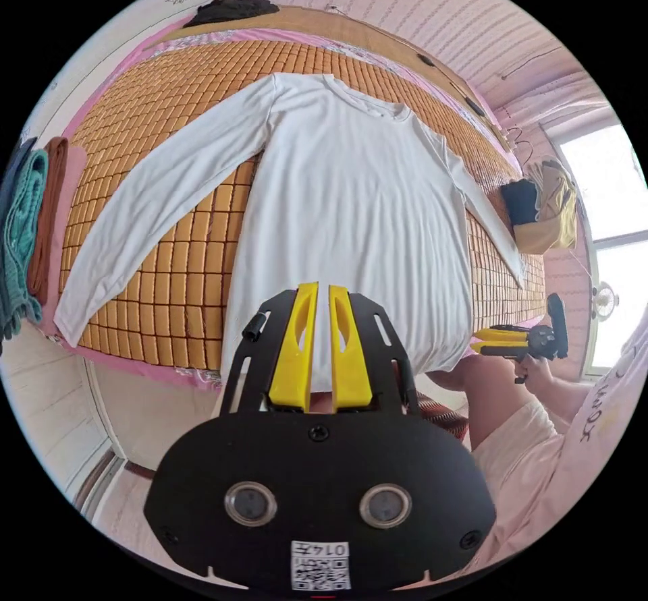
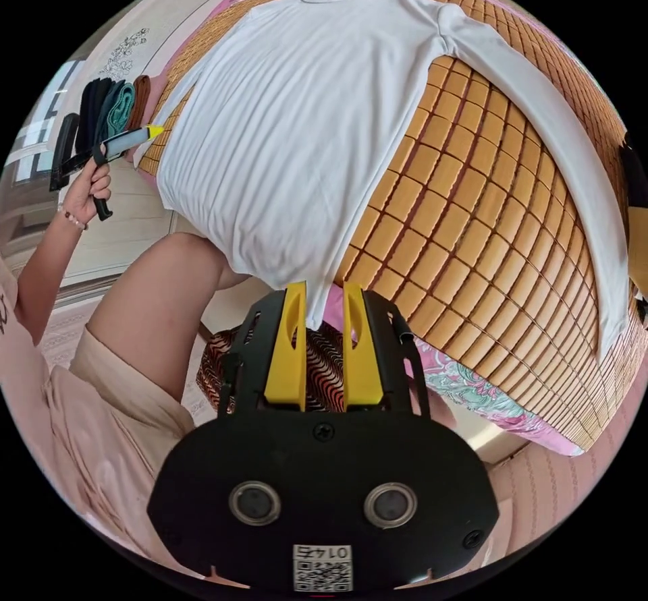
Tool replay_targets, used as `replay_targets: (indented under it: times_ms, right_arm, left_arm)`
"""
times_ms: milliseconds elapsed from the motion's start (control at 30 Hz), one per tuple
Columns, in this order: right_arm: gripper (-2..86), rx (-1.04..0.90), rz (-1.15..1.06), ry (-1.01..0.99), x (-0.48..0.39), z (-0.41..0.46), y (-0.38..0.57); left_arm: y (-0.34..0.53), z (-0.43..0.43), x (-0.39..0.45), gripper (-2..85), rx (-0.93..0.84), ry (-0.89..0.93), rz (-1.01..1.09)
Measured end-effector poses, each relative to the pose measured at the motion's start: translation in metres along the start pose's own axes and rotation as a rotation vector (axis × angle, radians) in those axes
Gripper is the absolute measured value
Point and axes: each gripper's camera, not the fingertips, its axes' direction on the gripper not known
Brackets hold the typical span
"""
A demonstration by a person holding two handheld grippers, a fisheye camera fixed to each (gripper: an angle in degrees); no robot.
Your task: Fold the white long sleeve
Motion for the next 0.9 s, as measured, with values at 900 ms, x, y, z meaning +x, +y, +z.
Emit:
replay_targets:
  times_ms: [900]
  right_arm:
    - [2.7,0.183,-0.212,0.354,-0.19,0.013,0.004]
  left_arm:
    - [0.287,-0.117,-0.172,4.6,0.569,-0.201,-0.252]
